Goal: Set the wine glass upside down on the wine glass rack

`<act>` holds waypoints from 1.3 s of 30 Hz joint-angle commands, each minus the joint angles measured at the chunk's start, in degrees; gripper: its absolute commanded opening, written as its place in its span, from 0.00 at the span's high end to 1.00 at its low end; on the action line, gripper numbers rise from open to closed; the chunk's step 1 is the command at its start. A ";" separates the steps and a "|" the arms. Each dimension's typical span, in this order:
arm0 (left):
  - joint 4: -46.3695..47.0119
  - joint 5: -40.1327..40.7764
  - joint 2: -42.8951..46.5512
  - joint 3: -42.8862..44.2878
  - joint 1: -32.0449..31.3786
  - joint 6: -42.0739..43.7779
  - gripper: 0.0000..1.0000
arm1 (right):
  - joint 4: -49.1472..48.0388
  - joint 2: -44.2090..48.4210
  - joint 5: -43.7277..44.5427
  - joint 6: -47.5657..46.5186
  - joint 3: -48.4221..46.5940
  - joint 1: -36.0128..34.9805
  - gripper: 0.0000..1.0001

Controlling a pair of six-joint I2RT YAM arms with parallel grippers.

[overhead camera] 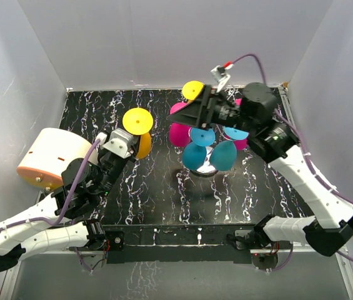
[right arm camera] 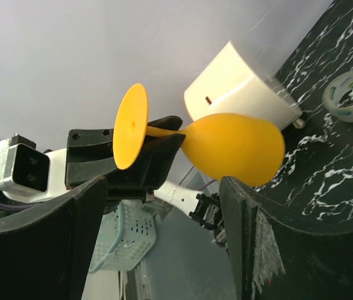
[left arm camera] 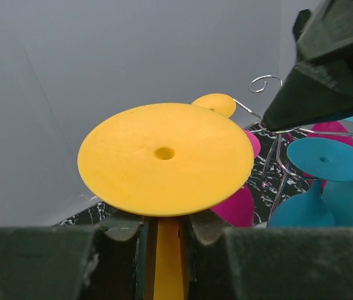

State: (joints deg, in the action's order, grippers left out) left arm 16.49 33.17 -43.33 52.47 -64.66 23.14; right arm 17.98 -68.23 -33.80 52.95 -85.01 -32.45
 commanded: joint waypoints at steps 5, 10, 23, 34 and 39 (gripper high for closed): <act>-2.67 -4.16 3.12 -0.74 0.15 0.69 1.00 | -3.08 -5.64 10.58 -2.48 -6.36 -13.56 0.31; -4.67 -6.36 4.60 -0.83 0.15 0.87 1.00 | -4.10 -6.63 14.81 -2.83 -5.96 -16.67 0.41; -7.48 -8.56 4.07 0.36 0.15 1.30 1.00 | -4.46 -9.35 15.26 -0.74 -8.82 -18.09 0.69; -7.62 -8.90 4.76 0.75 0.15 1.31 0.97 | -6.27 -9.36 15.23 -0.66 -9.01 -18.09 1.00; -7.68 -8.25 5.93 0.60 0.15 1.13 0.79 | -7.98 -10.05 14.80 -0.70 -9.66 -18.09 1.00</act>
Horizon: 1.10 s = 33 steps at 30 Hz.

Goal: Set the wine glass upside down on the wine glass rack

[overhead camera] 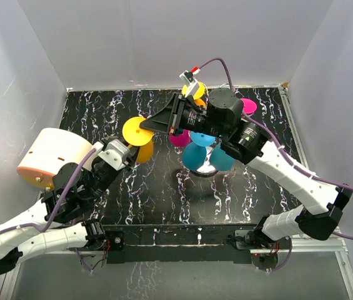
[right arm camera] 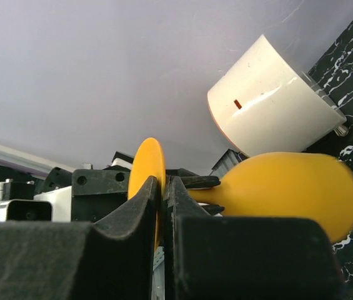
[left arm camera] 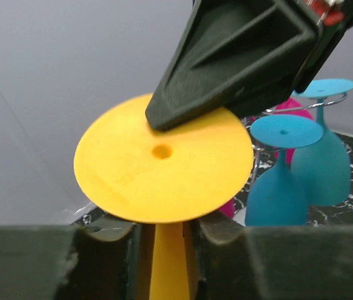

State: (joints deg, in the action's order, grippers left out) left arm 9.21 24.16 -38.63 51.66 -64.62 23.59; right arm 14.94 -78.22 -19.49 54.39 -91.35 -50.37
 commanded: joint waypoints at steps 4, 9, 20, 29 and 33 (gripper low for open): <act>-0.40 3.11 2.59 0.94 0.11 0.48 0.52 | -6.13 -1.39 -0.32 -2.52 -5.76 -0.17 1.00; -1.91 5.59 4.43 2.14 0.11 -0.91 0.32 | -7.02 -2.89 0.11 -4.21 -9.32 -0.17 1.00; -13.52 0.85 5.26 11.00 0.11 -7.69 0.17 | -2.18 -7.06 7.56 -13.05 -21.80 1.64 1.00; -17.83 0.31 2.17 11.36 0.11 -10.06 0.14 | -1.45 -6.42 13.75 -18.40 -23.65 13.84 1.00; -17.58 1.13 1.76 10.70 0.11 -11.07 0.14 | -1.07 -6.49 15.65 -19.94 -23.94 19.52 1.00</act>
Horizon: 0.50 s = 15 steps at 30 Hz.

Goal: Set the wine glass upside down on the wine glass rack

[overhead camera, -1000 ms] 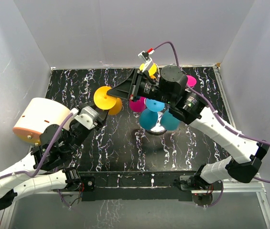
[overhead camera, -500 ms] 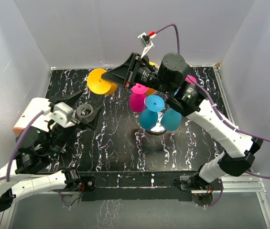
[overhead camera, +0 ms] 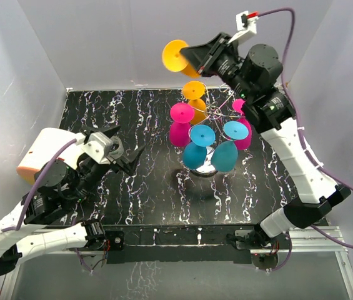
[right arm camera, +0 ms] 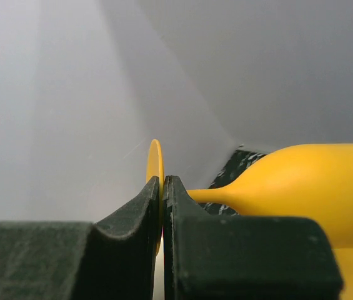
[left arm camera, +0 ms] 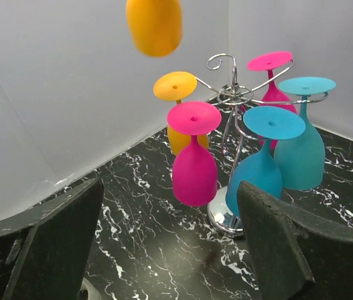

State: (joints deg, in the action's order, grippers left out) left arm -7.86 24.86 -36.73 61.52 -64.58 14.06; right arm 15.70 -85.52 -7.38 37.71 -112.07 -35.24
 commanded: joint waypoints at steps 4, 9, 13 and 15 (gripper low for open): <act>1.17 1.33 0.61 -0.83 0.06 -2.71 0.13 | -1.22 0.32 3.58 -3.16 -3.10 9.53 1.00; 1.65 3.12 1.05 -2.29 0.04 -3.82 0.13 | -2.40 -0.37 0.50 -0.14 0.53 15.08 1.00; 1.67 4.04 0.75 -2.54 0.07 -4.11 0.12 | -3.82 -2.18 -3.83 3.52 2.86 18.90 1.00; 1.66 4.24 0.59 -2.69 0.06 -4.82 0.12 | -4.39 -3.60 -7.53 6.48 3.79 21.37 1.00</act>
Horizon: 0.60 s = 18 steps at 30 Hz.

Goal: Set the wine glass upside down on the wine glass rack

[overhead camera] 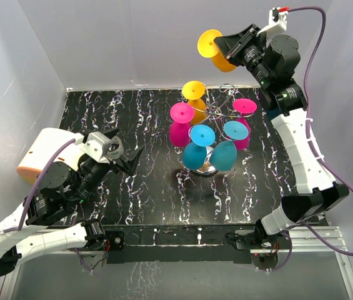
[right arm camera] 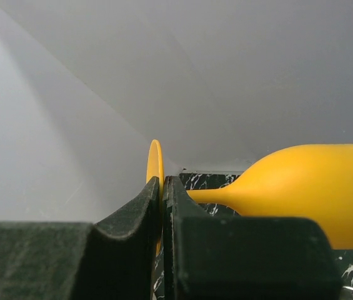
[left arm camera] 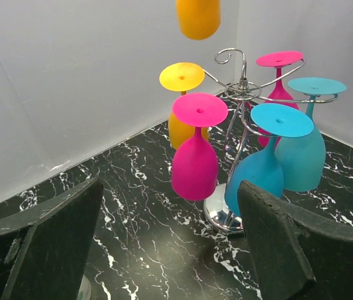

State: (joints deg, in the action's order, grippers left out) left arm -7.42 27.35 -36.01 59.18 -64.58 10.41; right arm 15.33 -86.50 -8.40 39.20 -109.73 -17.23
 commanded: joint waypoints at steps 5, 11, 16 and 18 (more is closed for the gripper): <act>2.35 7.27 -1.06 -0.52 0.06 -4.25 0.12 | -6.09 -5.44 -12.79 12.91 4.30 6.88 1.00; 1.95 10.31 -2.53 0.44 0.06 -6.00 0.12 | -6.25 -6.41 -13.22 14.89 6.68 7.22 1.00; -1.18 11.90 -3.97 2.56 0.06 -7.57 0.10 | -4.35 -5.97 -13.35 15.27 7.98 8.02 1.00; -2.21 12.28 -4.36 3.38 0.14 -7.97 0.09 | -3.91 -5.54 -14.06 15.75 8.67 8.45 1.00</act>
State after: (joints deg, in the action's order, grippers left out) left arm -7.86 37.10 -39.77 59.35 -64.58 3.99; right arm 13.82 -94.50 -20.82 53.54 -101.47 -9.74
